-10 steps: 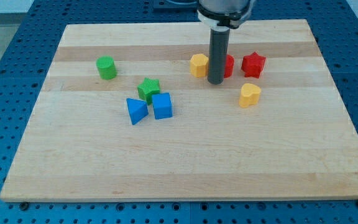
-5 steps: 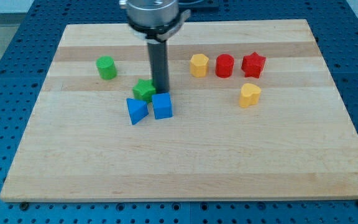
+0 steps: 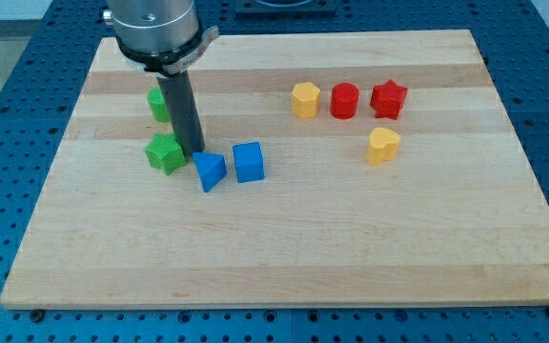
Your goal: Slide the green star parallel to the triangle
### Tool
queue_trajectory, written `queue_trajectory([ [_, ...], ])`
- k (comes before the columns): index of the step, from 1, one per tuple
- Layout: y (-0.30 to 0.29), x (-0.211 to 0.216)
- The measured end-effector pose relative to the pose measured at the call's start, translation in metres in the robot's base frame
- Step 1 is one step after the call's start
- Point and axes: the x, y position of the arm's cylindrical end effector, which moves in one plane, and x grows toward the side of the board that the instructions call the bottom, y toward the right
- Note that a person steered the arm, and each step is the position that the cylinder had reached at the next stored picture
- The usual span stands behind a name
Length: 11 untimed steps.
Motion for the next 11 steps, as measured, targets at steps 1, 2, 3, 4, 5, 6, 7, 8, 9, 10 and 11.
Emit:
queue_trajectory([
  [1, -0.005, 0.0],
  [2, -0.005, -0.001],
  [3, -0.006, -0.011],
  [4, -0.022, -0.017],
  [5, -0.05, -0.027],
  [6, -0.062, -0.028],
  [7, -0.062, -0.028],
  [8, -0.062, -0.02],
  [9, -0.062, -0.001],
  [10, -0.055, 0.013],
  [11, -0.049, 0.013],
])
